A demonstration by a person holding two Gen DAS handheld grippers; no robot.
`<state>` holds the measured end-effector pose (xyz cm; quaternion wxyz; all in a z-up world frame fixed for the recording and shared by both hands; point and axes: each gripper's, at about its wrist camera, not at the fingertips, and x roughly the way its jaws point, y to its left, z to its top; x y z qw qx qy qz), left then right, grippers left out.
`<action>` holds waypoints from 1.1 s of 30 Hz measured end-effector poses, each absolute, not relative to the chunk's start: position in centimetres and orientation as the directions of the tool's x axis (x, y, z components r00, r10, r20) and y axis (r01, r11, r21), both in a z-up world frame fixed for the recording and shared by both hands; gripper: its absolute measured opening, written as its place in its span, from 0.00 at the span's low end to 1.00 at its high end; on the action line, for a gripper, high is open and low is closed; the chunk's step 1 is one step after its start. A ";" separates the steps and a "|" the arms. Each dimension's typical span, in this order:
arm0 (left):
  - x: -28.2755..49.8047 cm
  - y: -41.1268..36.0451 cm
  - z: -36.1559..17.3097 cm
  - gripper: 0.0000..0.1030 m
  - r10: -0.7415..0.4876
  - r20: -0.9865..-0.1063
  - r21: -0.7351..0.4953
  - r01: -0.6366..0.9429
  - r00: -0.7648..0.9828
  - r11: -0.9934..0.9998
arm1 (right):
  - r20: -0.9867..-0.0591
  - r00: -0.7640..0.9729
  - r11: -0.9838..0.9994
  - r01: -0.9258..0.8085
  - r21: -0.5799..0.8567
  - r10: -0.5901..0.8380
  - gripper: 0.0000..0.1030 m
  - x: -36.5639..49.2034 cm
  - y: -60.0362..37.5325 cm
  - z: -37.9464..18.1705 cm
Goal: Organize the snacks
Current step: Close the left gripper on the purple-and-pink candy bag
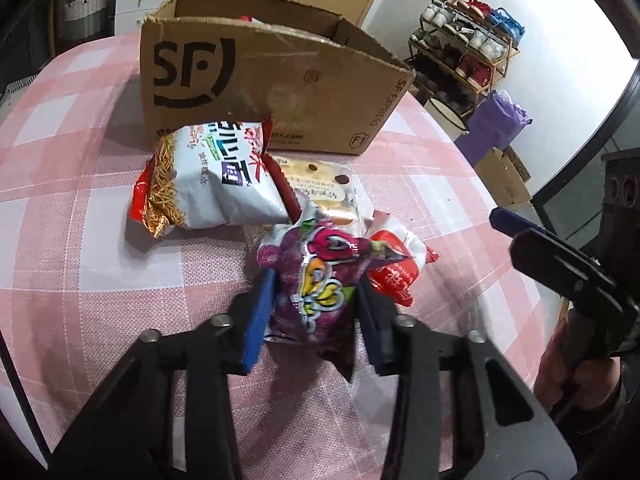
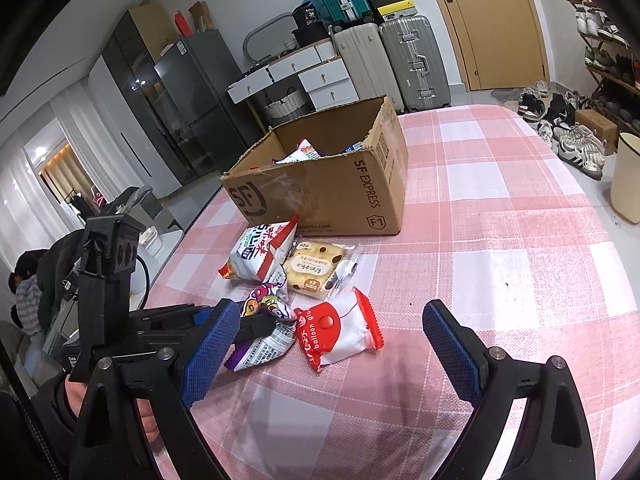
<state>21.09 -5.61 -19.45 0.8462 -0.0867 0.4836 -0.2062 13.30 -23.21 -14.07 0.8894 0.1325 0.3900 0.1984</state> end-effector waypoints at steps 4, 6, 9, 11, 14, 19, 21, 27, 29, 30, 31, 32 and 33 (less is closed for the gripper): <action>20.9 -5.0 -19.5 0.28 -0.444 -0.780 -0.361 0.263 0.441 0.895 | -0.643 0.617 0.887 -0.244 0.392 0.454 0.92 13.4 -23.3 -14.2; 20.9 -4.7 -19.4 0.27 -0.453 -0.776 -0.372 0.262 0.438 0.890 | -0.643 0.618 0.887 -0.243 0.392 0.453 0.92 13.4 -23.4 -14.2; 20.9 -4.2 -19.4 0.25 -0.474 -0.767 -0.399 0.256 0.433 0.880 | -0.644 0.616 0.887 -0.242 0.392 0.453 0.92 13.4 -23.4 -14.2; 20.9 -3.6 -19.3 0.25 -0.486 -0.761 -0.417 0.251 0.430 0.874 | -0.646 0.615 0.888 -0.242 0.391 0.452 0.92 13.4 -23.4 -14.3; 20.8 -2.7 -19.3 0.24 -0.494 -0.756 -0.432 0.240 0.429 0.869 | -0.649 0.612 0.888 -0.238 0.394 0.452 0.92 13.5 -23.4 -14.5; 20.4 -2.0 -19.3 0.24 -0.509 -0.748 -0.452 0.235 0.426 0.861 | -0.658 0.597 0.885 -0.246 0.395 0.459 0.92 13.7 -23.1 -15.0; 20.2 -1.4 -19.2 0.24 -0.516 -0.741 -0.462 0.232 0.430 0.856 | -0.669 0.585 0.886 -0.249 0.391 0.459 0.92 13.8 -22.8 -15.3; 19.4 -0.4 -18.5 0.24 -0.530 -0.723 -0.478 0.233 0.443 0.847 | -0.702 0.547 0.890 -0.276 0.364 0.456 0.92 14.2 -21.5 -16.3; 19.1 -0.2 -18.3 0.24 -0.533 -0.718 -0.481 0.235 0.447 0.845 | -0.712 0.539 0.893 -0.284 0.349 0.450 0.92 14.5 -21.0 -16.7; 19.0 -0.1 -18.1 0.24 -0.537 -0.715 -0.484 0.238 0.447 0.842 | -0.719 0.535 0.896 -0.286 0.341 0.444 0.92 14.6 -20.8 -16.8; 18.8 0.1 -18.0 0.24 -0.541 -0.712 -0.488 0.240 0.447 0.840 | -0.726 0.529 0.897 -0.289 0.333 0.440 0.92 14.8 -20.5 -17.0; 18.7 0.3 -17.9 0.24 -0.545 -0.709 -0.491 0.241 0.448 0.837 | -0.732 0.523 0.899 -0.293 0.326 0.436 0.91 15.0 -20.3 -17.3; 18.5 0.4 -17.8 0.24 -0.548 -0.707 -0.494 0.244 0.447 0.835 | -0.738 0.519 0.901 -0.295 0.318 0.431 0.92 15.2 -20.1 -17.5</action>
